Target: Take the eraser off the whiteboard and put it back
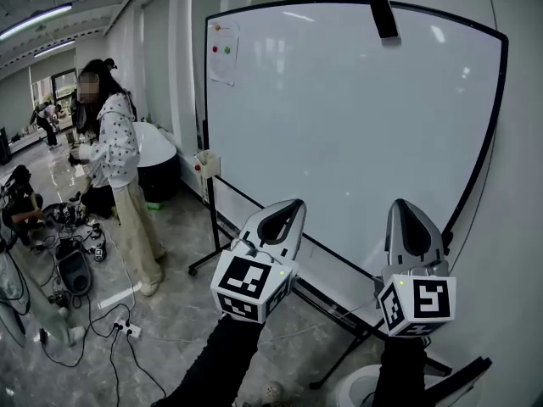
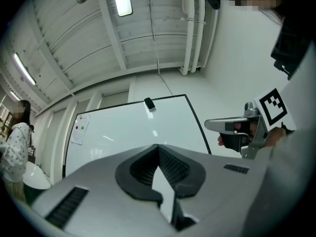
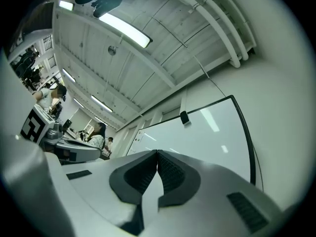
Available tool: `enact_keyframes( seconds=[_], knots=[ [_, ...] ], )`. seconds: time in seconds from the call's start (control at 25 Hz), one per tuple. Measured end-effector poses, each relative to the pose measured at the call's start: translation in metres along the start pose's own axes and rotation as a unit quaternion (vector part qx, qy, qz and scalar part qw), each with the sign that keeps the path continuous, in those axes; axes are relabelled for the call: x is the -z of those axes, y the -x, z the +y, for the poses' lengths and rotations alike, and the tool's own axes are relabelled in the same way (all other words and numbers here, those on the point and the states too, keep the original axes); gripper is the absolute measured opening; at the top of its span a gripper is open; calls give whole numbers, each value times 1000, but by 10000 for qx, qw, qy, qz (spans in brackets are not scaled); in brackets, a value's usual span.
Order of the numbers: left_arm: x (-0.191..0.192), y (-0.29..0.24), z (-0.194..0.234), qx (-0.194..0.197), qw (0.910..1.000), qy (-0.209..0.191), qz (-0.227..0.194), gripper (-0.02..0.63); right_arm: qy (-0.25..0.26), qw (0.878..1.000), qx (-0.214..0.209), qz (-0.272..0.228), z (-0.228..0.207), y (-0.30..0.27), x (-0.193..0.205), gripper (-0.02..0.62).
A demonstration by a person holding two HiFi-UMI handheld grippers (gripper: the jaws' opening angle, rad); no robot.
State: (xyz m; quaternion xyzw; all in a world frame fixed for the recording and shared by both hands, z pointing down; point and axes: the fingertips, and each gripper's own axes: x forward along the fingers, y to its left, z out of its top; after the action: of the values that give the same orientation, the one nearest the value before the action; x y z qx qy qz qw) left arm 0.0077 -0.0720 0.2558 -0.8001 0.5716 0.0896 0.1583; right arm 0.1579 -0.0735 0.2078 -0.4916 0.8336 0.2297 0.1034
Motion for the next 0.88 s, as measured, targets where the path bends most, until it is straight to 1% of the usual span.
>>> enact_keyframes(
  seconds=[0.24,0.4,0.52,0.88],
  knots=[
    [23,-53,28,82,9999,-45,64,6,-107,9999,65,-21,-15,-55,29,9],
    [22,-98,50,12,9999,-88,76,6,-31,9999,95,-24,-32,-94,40,9],
    [21,-127,60,45,9999,-136,-24,6,7,9999,146,-60,-46,-118,48,9],
    [29,-177,76,321,9992,-131,-205,6,160,9995,274,-35,-57,-162,66,9]
  ],
)
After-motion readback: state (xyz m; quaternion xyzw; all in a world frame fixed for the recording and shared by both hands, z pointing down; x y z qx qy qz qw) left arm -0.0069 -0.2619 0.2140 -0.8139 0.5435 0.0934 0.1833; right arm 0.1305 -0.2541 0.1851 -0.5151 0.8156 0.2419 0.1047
